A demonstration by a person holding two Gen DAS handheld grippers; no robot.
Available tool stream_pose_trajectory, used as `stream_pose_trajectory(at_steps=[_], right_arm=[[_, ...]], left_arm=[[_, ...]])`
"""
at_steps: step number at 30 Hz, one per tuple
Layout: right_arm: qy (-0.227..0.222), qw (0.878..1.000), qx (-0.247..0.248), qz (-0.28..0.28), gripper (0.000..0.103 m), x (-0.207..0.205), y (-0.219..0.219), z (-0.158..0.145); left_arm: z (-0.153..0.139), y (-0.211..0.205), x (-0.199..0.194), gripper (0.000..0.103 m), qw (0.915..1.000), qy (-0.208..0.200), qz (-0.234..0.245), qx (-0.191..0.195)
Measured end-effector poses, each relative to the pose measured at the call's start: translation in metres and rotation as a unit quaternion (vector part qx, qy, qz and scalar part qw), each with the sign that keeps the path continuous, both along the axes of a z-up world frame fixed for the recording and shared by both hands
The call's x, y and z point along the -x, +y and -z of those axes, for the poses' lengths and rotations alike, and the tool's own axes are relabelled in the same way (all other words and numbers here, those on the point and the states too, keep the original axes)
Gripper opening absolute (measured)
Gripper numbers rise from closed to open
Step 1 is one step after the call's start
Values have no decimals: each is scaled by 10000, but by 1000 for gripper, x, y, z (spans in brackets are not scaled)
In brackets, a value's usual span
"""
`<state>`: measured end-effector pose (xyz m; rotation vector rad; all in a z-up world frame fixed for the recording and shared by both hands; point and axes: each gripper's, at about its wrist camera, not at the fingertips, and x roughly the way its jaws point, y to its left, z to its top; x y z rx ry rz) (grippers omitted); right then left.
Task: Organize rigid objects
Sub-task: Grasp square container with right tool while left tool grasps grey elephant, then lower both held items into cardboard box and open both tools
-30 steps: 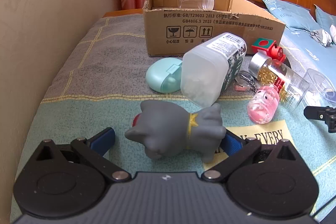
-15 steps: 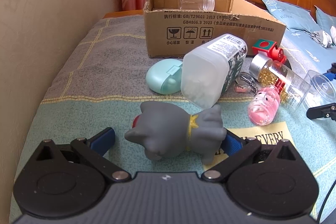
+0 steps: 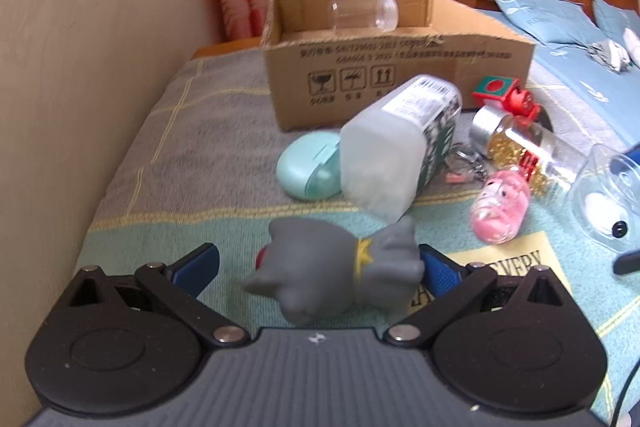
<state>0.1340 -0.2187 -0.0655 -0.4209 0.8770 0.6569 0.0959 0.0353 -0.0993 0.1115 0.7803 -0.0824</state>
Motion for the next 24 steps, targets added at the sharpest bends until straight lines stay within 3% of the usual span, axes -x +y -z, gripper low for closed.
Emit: stream_pose_trajectory(at_steps=[3,9,12,14,24], right_arm=[[-39,10000,60,33,103,-6,3,0],[-14,9998,94,158,90,-6,4,-2],[42,9996,70,288,81,-4,4,-5],[141,9992,-36,377,80,-2,3,-9],[216,9977,-102,633,80,9,3,-24]], left_arm=[[-3,1,-1,100,9999,23,118,44],[-4,3,1,96,9990,190,413,14],[-4,3,0,83,9983,279,511,-80],[-6,6,0,73,9972,359,647,86],[-28,9,10,72,9968,346,716,49]])
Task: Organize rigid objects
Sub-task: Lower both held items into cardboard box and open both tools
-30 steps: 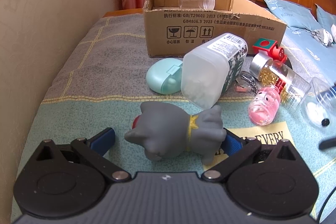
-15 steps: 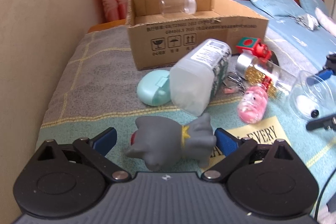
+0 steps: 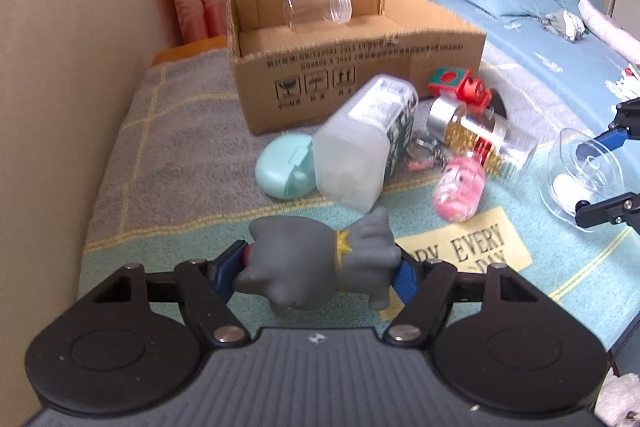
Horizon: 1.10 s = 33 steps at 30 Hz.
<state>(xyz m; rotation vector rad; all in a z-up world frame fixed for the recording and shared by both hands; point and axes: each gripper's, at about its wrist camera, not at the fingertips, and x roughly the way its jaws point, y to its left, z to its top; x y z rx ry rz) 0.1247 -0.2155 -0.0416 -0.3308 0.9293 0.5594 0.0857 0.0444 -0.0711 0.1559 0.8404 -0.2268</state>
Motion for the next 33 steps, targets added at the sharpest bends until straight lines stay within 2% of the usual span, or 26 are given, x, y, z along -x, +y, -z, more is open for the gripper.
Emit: stream_pose_trajectory(at_steps=[9,18,22,28,30,31,33], right_arm=[[-505,9982,-329,74,80,-17,-2,-48],[-1088,9923,-573,144,80,-75,16,-94],[-1150,9908,-657,284,80,-110,24,-104],[-1178,9877,-774,673,80,-158,31,-100],[-1141,9874,-769,788,88,-168,31,-93],[-1104,9870,-763,884,99,-172,30,-89],[-987,9860,-939,960,102,-175,24,-84]], left_arm=[[-47,-2,-13,72,9989,-442,133,25],[-89,-10,-77,72,9968,-789,86,-38],[-103,-15,-108,72,9962,-862,74,-24],[-113,-24,-146,72,9963,-839,30,-188],[-113,-28,-157,72,9963,-826,17,-236],[-112,-29,-162,72,9964,-810,19,-244],[-110,-31,-172,72,9968,-757,5,-255]])
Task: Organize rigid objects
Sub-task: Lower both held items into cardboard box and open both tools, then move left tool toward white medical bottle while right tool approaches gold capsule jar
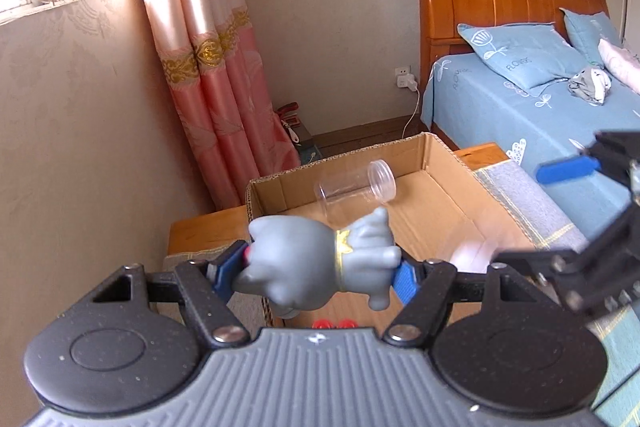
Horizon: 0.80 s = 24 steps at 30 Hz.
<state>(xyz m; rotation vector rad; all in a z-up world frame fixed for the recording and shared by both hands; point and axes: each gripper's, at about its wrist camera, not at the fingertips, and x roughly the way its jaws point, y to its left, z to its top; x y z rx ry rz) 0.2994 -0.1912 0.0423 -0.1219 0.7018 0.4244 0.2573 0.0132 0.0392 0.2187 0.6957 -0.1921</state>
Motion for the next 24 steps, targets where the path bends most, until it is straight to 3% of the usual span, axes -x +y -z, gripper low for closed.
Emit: stream_pose_trajectory(at_steps=[11,15,16,19,24], right_arm=[[244,9996,-146,45,103,16,-23,5],[191,9998,-70,19,103,29,-24,1],[175,9998,-61,1,103,31,-23,0],[156,9999,-32,-46,103,36,-21,1],[271,9996,-44,-87,103,44,-17,6]], left_arm=[[16,-11,-55,72,9991,405,-46,-67],[18,-12,-69,74,9992,367,-165,13],[18,-12,-70,76,9994,272,-221,46],[17,-10,-71,99,9988,50,-491,-45],[12,-5,-52,99,9992,55,-389,-48]])
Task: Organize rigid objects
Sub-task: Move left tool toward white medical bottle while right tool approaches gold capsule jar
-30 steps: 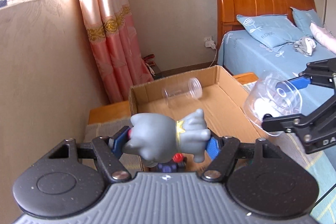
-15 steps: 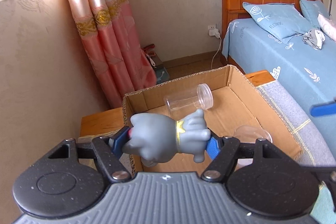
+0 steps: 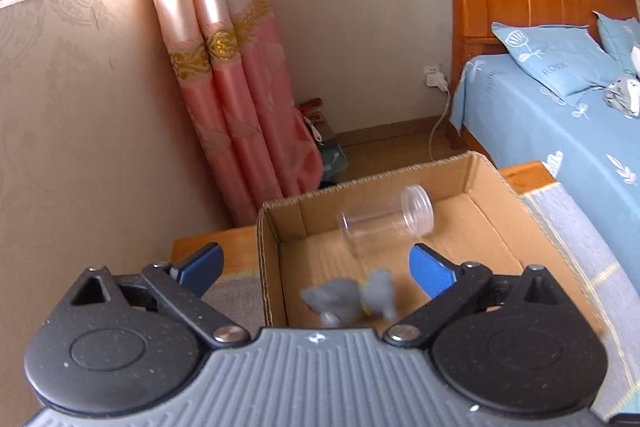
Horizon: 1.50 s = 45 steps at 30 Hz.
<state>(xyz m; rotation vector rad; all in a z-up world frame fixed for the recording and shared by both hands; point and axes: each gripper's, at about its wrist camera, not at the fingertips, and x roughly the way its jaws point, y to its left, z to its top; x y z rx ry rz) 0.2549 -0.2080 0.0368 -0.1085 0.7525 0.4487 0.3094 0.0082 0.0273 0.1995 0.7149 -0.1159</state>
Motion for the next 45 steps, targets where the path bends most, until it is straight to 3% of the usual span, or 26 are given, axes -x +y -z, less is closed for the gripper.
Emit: stream_pose_trajectory(at_steps=[11,16,19,22,31,36,45], right_arm=[[161,9997,-74,148,103,30,13,3],[294,9982,49,526,103,48,17,10],[284,9969,17,737,103,63,16,17],[280,9946,38,998,103,78,15,28],[287,9894,246,1405,103,104,26,67],[524,9883,211,1416,103,102,29,90],[730,9817,55,1756,103,99,6,104]], left_arm=[[-25,0,68,99,9996,59,204,160],[-24,1,110,101,9998,-42,148,162],[-12,4,137,102,9997,-123,-34,200],[9,9,157,102,9989,108,-123,436],[63,24,193,102,9954,226,-746,562],[72,24,199,102,9954,232,-549,755],[95,11,188,102,9966,419,-429,558]])
